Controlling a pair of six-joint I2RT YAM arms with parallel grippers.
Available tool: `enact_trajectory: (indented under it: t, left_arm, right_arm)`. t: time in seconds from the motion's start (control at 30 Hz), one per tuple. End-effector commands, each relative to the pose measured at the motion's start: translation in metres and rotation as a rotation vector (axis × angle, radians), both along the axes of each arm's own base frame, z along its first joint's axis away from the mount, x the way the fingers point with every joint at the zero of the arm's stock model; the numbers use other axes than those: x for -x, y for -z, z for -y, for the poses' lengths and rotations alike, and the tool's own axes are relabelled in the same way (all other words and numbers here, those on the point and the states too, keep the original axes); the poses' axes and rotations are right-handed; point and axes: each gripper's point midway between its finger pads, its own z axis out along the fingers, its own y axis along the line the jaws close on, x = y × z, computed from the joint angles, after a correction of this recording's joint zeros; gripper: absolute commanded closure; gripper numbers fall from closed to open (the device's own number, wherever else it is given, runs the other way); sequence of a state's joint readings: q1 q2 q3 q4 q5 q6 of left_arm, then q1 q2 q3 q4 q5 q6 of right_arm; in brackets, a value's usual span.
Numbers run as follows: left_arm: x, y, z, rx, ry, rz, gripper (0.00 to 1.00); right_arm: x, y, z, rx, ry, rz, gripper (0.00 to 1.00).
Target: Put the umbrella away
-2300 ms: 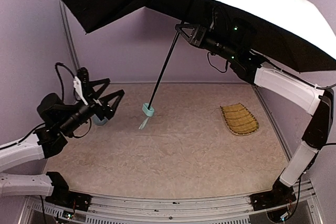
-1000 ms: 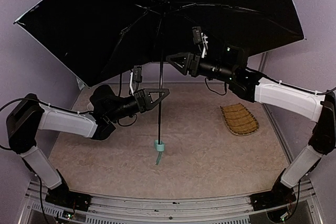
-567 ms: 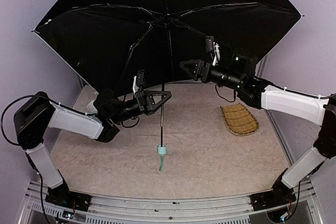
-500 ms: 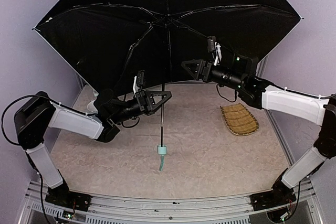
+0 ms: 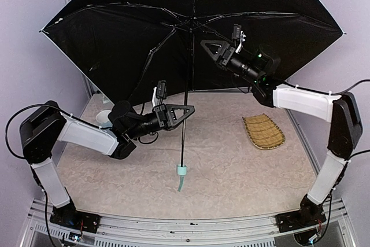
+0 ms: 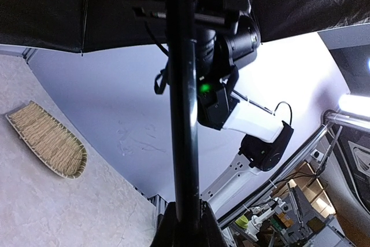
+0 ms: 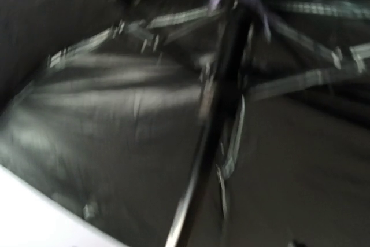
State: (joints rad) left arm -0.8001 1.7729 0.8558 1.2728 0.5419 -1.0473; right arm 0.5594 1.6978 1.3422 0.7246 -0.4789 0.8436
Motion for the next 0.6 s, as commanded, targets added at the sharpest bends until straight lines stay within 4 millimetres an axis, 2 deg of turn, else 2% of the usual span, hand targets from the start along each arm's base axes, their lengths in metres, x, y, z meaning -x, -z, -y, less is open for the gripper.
enact_trajectory:
  t: [0.0, 0.17, 0.23, 0.3, 0.33, 0.57]
  left_arm:
    - [0.012, -0.039, -0.003, 0.109, 0.001, 0.164, 1.00]
    - [0.013, -0.037, 0.000, 0.102, 0.013, 0.175, 1.00]
    - [0.014, -0.036, 0.002, 0.098, 0.016, 0.180, 1.00]
    - [0.014, -0.035, 0.003, 0.097, 0.017, 0.180, 1.00]
    - [0.015, -0.035, 0.003, 0.096, 0.017, 0.182, 1.00]
    - [0.017, -0.035, 0.003, 0.098, 0.016, 0.184, 1.00]
  right_arm:
    - [-0.013, -0.027, -0.016, -0.179, -0.103, -0.078, 0.23]
    - [-0.019, -0.036, -0.034, -0.264, -0.134, -0.109, 0.19]
    - [-0.024, -0.035, -0.032, -0.300, -0.105, -0.125, 0.24]
    - [-0.030, -0.033, -0.029, -0.335, -0.081, -0.139, 0.41]
    - [-0.033, -0.033, -0.028, -0.348, -0.073, -0.143, 0.44]
    - [-0.040, -0.035, -0.033, -0.378, -0.082, -0.148, 0.49]
